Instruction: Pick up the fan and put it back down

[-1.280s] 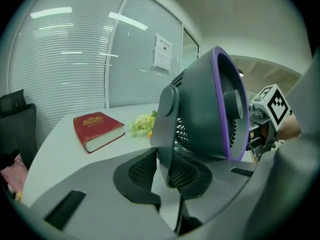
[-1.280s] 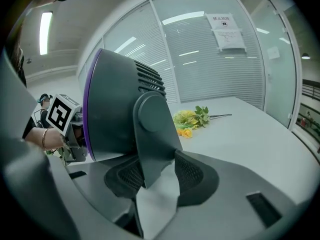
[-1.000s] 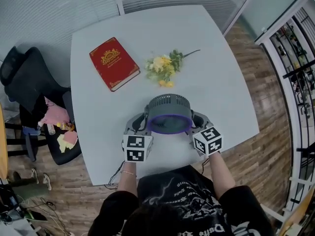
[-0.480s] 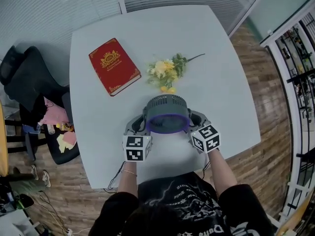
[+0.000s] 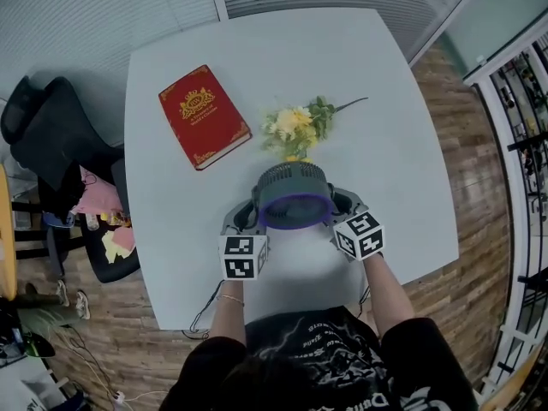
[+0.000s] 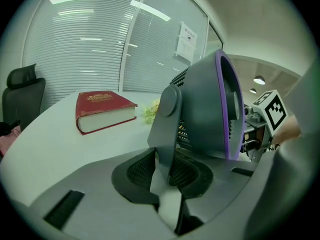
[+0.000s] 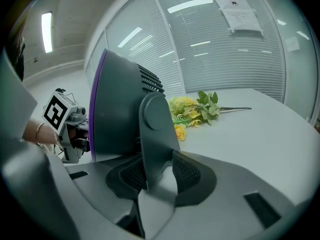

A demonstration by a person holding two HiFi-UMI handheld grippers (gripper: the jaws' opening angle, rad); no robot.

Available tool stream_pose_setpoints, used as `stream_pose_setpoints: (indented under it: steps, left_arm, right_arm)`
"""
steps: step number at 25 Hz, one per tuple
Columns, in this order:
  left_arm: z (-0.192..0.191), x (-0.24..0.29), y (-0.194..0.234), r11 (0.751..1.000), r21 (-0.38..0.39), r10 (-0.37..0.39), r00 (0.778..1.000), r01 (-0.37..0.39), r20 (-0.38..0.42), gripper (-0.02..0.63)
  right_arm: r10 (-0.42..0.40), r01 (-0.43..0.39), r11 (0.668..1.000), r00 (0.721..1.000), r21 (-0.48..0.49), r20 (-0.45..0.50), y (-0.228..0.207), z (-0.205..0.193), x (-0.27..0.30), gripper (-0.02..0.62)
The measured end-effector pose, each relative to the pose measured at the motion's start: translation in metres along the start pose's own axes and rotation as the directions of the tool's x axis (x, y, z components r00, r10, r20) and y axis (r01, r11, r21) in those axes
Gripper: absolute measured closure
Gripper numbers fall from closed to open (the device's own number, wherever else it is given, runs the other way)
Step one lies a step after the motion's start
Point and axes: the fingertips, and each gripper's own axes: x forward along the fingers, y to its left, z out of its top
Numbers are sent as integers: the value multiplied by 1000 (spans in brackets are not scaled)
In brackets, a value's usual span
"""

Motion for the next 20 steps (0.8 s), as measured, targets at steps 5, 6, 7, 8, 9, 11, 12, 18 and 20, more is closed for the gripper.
stream_pose_setpoints:
  steps: [5, 6, 7, 8, 9, 11, 12, 18, 20]
  left_arm:
    - [1, 8, 5, 1000, -16, 1, 1000, -1, 6, 528]
    - [2, 10, 6, 1000, -17, 1, 1000, -1, 9, 528]
    - [3, 11, 7, 1000, -19, 2, 1000, -2, 13, 528]
    - [3, 12, 7, 1000, -20, 4, 1000, -4, 18, 528]
    - [4, 13, 8, 1000, -21, 8, 1000, -8, 22, 528]
    - [3, 14, 9, 999, -30, 18, 999, -17, 27, 528]
    - [2, 15, 10, 999, -34, 21, 999, -20, 28, 528]
    - [2, 14, 9, 999, -23, 25, 999, -24, 30, 529]
    - [3, 15, 9, 1000, -20, 24, 999, -23, 29, 528]
  right_arm:
    - [12, -12, 1000, 1000, -2, 16, -8, 8, 9, 460]
    - [13, -12, 1000, 1000, -5, 19, -9, 9, 10, 460]
    - [14, -14, 1000, 1000, -8, 21, -10, 10, 11, 460]
    - [16, -15, 1000, 1000, -11, 23, -10, 11, 12, 460]
    - [17, -17, 1000, 1000, -14, 24, -11, 12, 13, 460]
    - [22, -22, 999, 999, -24, 25, -12, 13, 15, 459]
    - [25, -25, 999, 999, -28, 26, -12, 13, 16, 459]
    - [19, -18, 999, 999, -36, 32, -13, 13, 15, 457]
    - [13, -12, 999, 999, -35, 34, -13, 13, 15, 456]
